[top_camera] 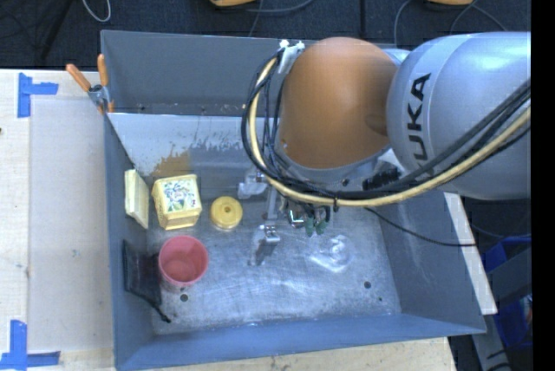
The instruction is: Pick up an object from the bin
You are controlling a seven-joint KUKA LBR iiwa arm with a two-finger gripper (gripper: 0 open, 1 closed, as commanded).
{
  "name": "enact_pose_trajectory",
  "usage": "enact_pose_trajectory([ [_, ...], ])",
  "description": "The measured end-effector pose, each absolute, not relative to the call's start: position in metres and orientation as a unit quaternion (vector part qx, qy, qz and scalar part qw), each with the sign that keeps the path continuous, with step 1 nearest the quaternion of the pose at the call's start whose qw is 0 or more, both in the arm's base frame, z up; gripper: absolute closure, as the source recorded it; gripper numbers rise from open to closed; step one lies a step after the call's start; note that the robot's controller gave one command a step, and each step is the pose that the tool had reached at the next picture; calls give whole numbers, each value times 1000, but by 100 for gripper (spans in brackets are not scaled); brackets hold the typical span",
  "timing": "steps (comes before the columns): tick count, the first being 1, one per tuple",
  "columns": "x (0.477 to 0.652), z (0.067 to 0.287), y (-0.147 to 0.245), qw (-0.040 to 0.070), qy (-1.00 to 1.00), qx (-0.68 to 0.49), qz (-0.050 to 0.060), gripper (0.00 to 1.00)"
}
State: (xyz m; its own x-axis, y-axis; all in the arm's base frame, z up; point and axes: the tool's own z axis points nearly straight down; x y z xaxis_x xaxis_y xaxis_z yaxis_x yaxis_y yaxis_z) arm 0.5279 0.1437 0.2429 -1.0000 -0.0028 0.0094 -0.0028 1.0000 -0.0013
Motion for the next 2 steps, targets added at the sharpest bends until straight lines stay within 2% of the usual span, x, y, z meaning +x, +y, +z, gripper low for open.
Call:
enact_pose_trajectory([
  [1, 530, 247, 143, 1, -1000, 0, 0, 0],
  [2, 539, 126, 181, 1, -1000, 21, 0, 100],
])
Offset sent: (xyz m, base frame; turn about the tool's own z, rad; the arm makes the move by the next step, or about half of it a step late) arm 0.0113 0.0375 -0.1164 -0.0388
